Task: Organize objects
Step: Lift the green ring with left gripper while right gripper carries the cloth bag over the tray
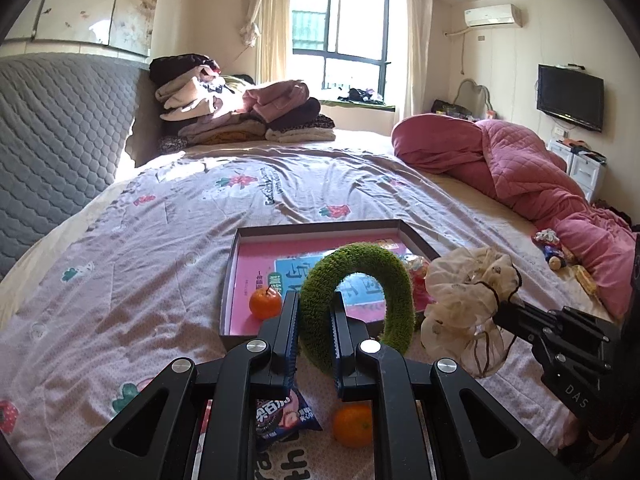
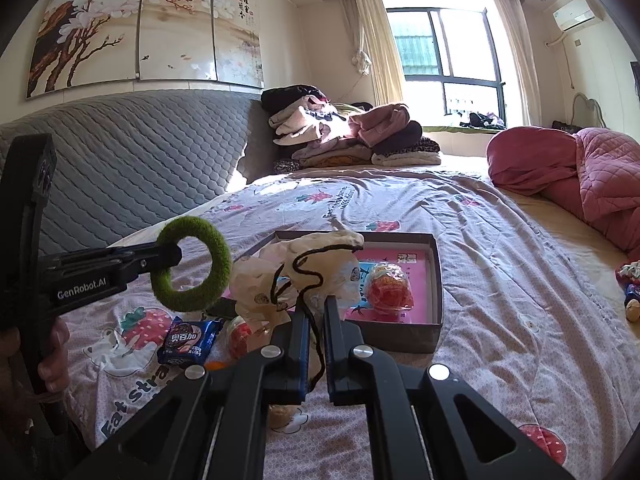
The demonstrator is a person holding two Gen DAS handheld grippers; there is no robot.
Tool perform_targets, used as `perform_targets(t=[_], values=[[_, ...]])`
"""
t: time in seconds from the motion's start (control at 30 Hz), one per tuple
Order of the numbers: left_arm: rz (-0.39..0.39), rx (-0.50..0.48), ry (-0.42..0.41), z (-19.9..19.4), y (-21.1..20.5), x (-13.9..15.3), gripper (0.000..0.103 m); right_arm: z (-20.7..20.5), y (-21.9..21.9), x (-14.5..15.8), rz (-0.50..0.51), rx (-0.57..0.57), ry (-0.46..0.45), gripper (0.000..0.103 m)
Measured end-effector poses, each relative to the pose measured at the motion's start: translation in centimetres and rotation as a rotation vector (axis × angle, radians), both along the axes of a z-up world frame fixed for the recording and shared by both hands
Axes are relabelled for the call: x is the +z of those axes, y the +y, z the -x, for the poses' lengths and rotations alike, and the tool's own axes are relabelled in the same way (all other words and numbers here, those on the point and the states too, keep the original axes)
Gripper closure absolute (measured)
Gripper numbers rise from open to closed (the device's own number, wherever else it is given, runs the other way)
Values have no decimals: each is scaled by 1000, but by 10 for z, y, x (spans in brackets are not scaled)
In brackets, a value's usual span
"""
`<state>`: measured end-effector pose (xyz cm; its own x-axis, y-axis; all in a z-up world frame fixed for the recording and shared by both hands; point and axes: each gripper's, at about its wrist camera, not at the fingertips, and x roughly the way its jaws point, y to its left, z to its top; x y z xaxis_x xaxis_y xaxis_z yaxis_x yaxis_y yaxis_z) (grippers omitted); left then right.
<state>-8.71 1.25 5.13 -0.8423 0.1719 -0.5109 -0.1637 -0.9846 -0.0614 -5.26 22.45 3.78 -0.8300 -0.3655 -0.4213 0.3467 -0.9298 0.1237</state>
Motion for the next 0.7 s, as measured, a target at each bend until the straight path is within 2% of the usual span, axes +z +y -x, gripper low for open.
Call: perform_targets(t=[0.2, 0.7], values=[[-9, -1, 5, 11, -4, 5, 89, 1, -1, 2, -7, -9, 13, 97], [-8, -4, 20, 33, -5, 14, 89, 13, -4, 31, -1, -13, 86, 96]])
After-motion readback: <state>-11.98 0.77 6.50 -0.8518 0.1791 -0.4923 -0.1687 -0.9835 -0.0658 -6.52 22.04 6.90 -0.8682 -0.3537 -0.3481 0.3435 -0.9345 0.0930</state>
